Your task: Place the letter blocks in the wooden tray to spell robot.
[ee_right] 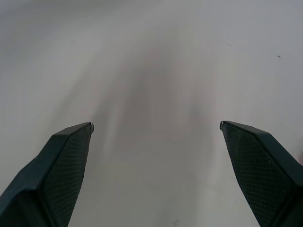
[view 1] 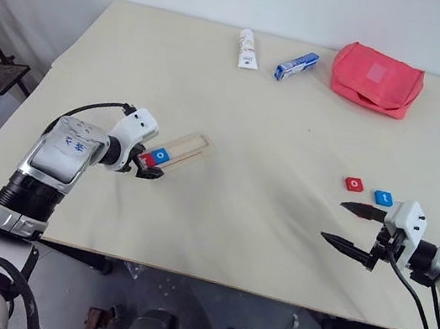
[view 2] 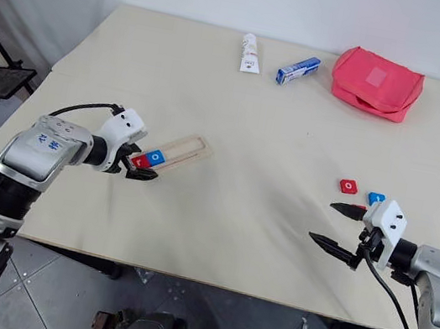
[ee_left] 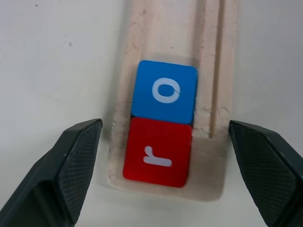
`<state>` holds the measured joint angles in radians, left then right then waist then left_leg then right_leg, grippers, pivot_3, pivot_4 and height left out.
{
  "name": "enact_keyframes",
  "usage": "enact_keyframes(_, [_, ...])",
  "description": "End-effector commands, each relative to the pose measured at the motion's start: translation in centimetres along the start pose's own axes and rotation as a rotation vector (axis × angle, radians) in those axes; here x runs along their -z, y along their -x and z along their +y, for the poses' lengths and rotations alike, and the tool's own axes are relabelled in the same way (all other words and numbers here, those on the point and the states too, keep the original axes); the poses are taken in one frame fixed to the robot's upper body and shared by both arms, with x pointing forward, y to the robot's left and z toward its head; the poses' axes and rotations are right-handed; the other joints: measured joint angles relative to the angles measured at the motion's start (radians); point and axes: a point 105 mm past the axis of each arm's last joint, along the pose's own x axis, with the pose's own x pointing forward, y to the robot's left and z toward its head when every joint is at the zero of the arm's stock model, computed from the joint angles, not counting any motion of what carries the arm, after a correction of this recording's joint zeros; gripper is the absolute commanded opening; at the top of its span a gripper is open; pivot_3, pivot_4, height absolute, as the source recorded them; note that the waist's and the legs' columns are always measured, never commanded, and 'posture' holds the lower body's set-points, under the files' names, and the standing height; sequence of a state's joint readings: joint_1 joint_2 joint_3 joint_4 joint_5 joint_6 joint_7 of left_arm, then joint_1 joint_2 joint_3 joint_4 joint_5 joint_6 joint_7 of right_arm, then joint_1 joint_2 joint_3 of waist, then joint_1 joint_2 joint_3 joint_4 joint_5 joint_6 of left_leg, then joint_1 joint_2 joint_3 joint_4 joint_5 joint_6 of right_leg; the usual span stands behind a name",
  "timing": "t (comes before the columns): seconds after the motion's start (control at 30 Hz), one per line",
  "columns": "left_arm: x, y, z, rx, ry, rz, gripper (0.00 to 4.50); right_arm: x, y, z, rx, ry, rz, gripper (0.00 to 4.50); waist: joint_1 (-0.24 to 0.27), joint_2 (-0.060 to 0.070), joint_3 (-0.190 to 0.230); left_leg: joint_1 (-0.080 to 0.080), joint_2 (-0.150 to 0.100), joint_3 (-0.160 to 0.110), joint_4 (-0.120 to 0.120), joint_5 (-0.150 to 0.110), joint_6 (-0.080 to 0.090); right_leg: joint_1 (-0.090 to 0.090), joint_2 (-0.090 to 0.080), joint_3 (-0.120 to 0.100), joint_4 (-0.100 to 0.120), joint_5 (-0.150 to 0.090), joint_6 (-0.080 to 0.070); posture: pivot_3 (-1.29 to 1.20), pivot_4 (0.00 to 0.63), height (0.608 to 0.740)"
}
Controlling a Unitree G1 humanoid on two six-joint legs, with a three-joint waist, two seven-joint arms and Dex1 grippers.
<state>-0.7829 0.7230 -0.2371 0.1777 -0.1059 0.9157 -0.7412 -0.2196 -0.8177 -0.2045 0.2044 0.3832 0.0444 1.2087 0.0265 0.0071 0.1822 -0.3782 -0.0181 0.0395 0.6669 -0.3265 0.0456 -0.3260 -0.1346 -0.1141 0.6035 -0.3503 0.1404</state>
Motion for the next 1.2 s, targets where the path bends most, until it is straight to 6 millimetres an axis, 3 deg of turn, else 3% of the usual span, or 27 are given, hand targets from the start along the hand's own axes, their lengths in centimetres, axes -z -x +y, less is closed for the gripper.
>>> enact_keyframes(0.03, [0.8, -0.4, 0.3, 0.005, 0.004, 0.047, 4.5, -0.6, 0.7, -0.6, 0.026, 0.024, -0.011, 4.48, 0.0, 0.0, 0.0, 0.0, 0.0, 0.0, 0.0, 0.0, 0.0, 0.0, 0.0, 0.0, 0.0, 0.0, 0.0, 0.0, 0.15, 0.74])
enact_keyframes(0.07, [1.1, -0.4, 0.3, 0.011, 0.006, 0.062, 4.5, -0.6, 0.7, -0.6, 0.027, 0.025, -0.011, 4.48, 0.0, 0.0, 0.0, 0.0, 0.0, 0.0, 0.0, 0.0, 0.0, 0.0, 0.0, 0.0, 0.001, 0.0, 0.0, 0.0, 0.15, 0.74])
enact_keyframes(0.23, [2.3, -0.7, 0.7, 0.017, 0.026, 0.12, 3.44, -0.6, 0.9, -0.8, 0.034, 0.027, -0.008, 4.5, -0.002, 0.0, 0.0, 0.001, 0.0, 0.0, 0.001, 0.0, 0.0, 0.0, 0.0, 0.0, 0.003, 0.0, 0.0, 0.0, 0.15, 0.74])
enact_keyframes(0.33, [2.1, -0.7, 0.6, 0.032, 0.019, 0.103, 3.44, -0.6, 0.9, -0.9, 0.04, 0.028, -0.008, 4.5, -0.003, 0.001, -0.001, 0.002, 0.0, 0.0, 0.0, 0.0, 0.0, 0.0, 0.0, 0.001, 0.003, 0.0, 0.0, 0.0, 0.15, 0.74])
enact_keyframes(0.47, [0.0, -0.3, 0.1, 0.055, -0.109, 0.011, 3.44, -0.6, 1.1, -1.1, 0.051, 0.031, -0.008, 4.5, -0.003, 0.001, -0.001, 0.003, 0.0, 0.001, 0.001, 0.0, 0.0, 0.0, 0.0, 0.001, 0.004, 0.0, 0.0, 0.0, 0.15, 0.74])
enact_keyframes(0.7, [-3.6, -0.3, -3.5, 0.17, -0.293, -0.108, 3.44, -0.7, 1.7, -1.1, 0.027, 0.034, 0.007, 4.5, 0.0, 0.0, 0.0, -0.001, -0.001, -0.002, 0.001, 0.0, 0.0, -0.001, -0.001, 0.001, 0.004, 0.0, 0.0, 0.0, 0.15, 0.74])
enact_keyframes(0.93, [-7.6, -1.9, -9.3, 0.351, -0.484, -0.168, 3.44, -0.2, 3.2, -0.1, -0.051, 0.033, 0.038, 4.5, 0.003, 0.0, 0.0, -0.016, -0.001, -0.003, 0.01, 0.0, 0.001, -0.013, 0.0, -0.002, 0.007, 0.0, 0.0, 0.0, 0.15, 0.74])
enact_keyframes(1.2, [-7.6, -3.9, -14.0, 0.472, -0.622, -0.129, 3.44, 0.4, 5.9, 0.8, -0.05, 0.036, 0.05, 4.5, 0.0, 0.0, 0.0, -0.018, -0.001, -0.002, 0.012, 0.0, 0.002, -0.015, 0.0, -0.002, 0.009, 0.0, 0.0, 0.0, 0.15, 0.74])
